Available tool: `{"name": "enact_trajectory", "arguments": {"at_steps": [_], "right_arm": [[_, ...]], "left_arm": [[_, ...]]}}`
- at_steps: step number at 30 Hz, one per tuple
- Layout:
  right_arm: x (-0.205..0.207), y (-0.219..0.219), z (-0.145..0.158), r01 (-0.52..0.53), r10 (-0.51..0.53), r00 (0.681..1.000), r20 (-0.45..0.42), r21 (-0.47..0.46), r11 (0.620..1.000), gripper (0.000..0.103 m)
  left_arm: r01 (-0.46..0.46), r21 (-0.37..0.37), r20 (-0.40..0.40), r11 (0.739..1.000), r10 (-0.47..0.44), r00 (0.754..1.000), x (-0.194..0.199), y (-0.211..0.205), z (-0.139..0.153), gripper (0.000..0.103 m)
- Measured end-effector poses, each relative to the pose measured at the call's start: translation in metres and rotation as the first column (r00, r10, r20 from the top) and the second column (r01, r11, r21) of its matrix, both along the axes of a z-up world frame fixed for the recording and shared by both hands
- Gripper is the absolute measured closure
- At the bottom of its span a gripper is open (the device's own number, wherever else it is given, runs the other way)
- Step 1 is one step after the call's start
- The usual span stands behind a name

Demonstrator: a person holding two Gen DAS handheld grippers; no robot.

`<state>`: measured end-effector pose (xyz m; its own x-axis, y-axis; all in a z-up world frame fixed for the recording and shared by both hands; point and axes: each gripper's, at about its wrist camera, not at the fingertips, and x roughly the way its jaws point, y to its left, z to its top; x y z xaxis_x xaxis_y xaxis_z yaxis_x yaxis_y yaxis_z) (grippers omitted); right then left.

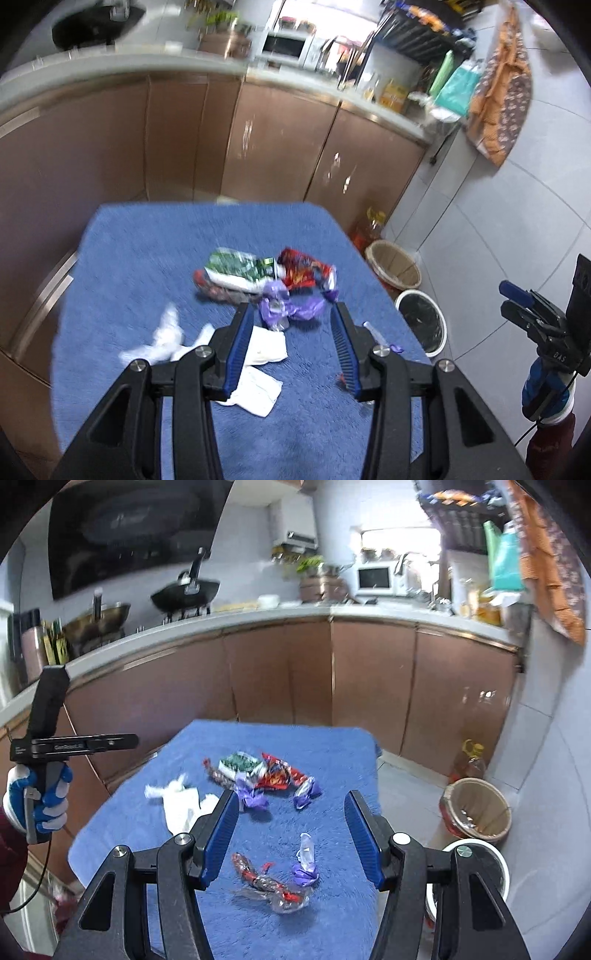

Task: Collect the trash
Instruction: 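Move both tools back over the blue towel, then grasp the purple wrapper with the left tool while the right grasps the red chip bag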

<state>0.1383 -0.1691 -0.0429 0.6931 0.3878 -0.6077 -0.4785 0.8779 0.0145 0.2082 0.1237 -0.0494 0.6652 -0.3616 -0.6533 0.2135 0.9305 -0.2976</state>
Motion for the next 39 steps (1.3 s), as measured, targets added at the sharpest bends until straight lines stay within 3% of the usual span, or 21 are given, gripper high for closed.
{"name": "enact_trajectory", "arguments": {"at_steps": [4,11,22,27,30,32,34,39], "right_arm": [[0.041,0.011,-0.028,-0.050,0.048,0.997,-0.062,-0.034,0.998,0.046],[0.124,0.039,-0.083,-0.143,0.129,0.977,-0.170,-0.071,0.987,0.046],[0.201,0.103,-0.138,-0.352,0.314,0.911,-0.266,-0.108,0.930,0.046],[0.221,0.116,-0.157,-0.393,0.346,0.883,-0.318,-0.096,0.914,0.046],[0.227,0.118,-0.165,-0.397,0.349,0.872,-0.343,-0.080,0.914,0.060],[0.227,0.116,-0.169,-0.403,0.357,0.863,-0.358,-0.061,0.913,0.080],[0.225,0.114,-0.167,-0.402,0.357,0.865,-0.352,-0.063,0.913,0.088],[0.217,0.101,-0.148,-0.369,0.346,0.889,-0.299,-0.023,0.929,0.092]], "left_arm": [[-0.007,-0.006,-0.100,1.000,0.007,0.995,0.044,-0.015,-0.043,0.061],[-0.004,0.028,-0.198,1.000,0.010,0.980,0.102,-0.038,-0.094,0.061],[0.014,0.080,-0.237,0.997,0.005,0.971,0.139,-0.049,-0.126,0.062],[0.036,0.104,-0.261,0.994,-0.008,0.965,0.144,-0.059,-0.131,0.065],[0.047,0.106,-0.264,0.993,-0.018,0.964,0.145,-0.063,-0.134,0.072],[0.049,0.126,-0.252,0.991,-0.016,0.968,0.145,-0.066,-0.134,0.076],[0.039,0.115,-0.248,0.993,-0.010,0.969,0.144,-0.064,-0.134,0.079],[0.007,0.060,-0.231,0.998,0.007,0.973,0.138,-0.050,-0.130,0.084]]}}
